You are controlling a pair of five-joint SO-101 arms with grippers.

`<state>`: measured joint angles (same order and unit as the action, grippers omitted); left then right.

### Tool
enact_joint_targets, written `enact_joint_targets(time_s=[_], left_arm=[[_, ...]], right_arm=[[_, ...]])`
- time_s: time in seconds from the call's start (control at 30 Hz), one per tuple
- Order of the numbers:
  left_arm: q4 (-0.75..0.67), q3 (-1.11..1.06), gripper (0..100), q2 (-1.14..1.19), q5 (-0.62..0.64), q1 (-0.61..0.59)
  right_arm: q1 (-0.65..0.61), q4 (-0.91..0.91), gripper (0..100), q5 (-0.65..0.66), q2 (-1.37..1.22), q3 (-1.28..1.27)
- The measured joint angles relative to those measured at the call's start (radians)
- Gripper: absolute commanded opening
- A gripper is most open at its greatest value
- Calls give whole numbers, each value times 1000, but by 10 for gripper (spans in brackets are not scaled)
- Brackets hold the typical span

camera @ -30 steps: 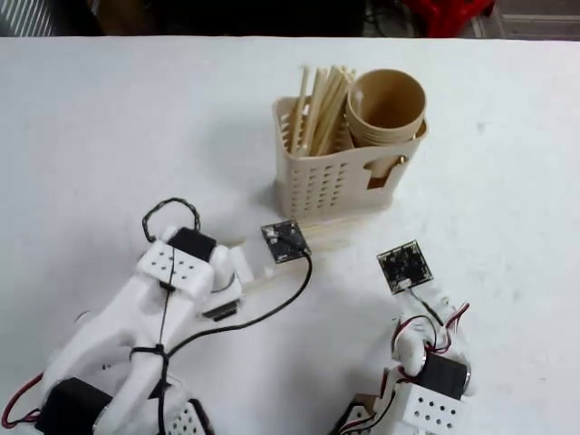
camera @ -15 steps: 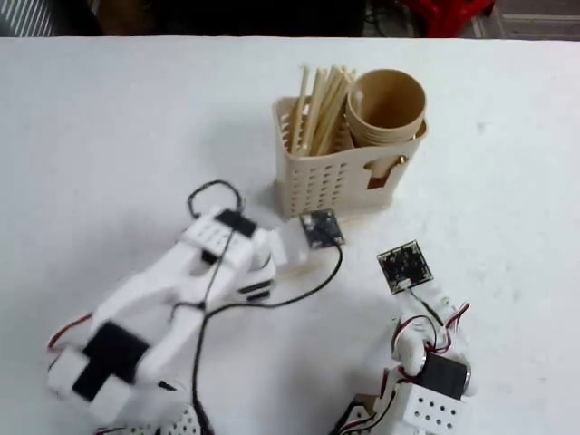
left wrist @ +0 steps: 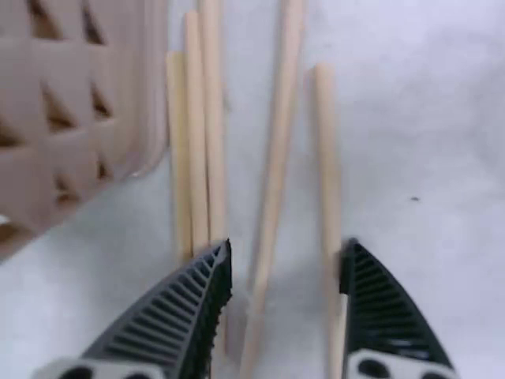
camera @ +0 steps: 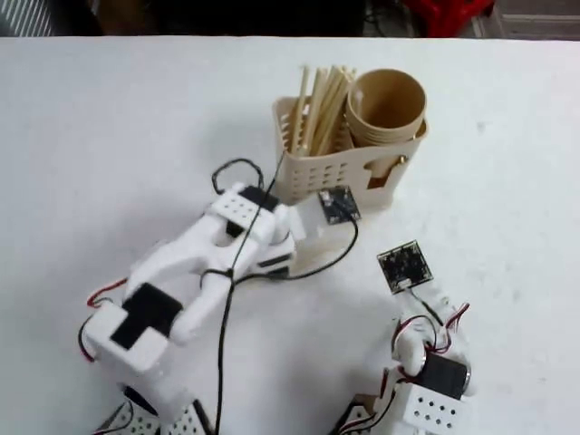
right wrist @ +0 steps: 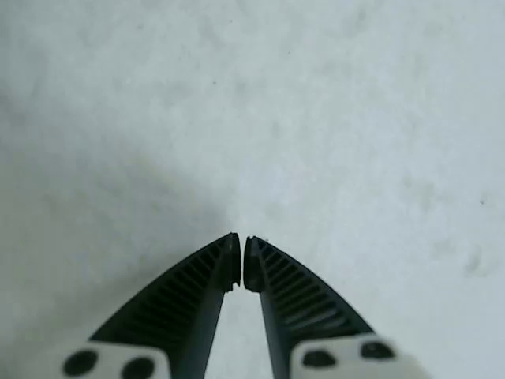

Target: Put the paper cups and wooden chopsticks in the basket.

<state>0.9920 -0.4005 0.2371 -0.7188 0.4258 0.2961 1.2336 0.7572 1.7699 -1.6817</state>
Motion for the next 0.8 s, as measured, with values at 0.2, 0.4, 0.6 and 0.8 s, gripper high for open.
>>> enact_joint_targets(time_s=[0.2, 0.4, 0.6, 0.8], left_arm=[[69, 81, 156, 71, -2, 12], [118, 83, 24, 74, -2, 41], [173, 101, 22, 86, -2, 48], [212, 100, 22, 43, -2, 43]], right_arm=[[0, 0, 32, 0, 0, 0], [0, 0, 32, 0, 0, 0], [0, 0, 32, 0, 0, 0], [0, 0, 32, 0, 0, 0]])
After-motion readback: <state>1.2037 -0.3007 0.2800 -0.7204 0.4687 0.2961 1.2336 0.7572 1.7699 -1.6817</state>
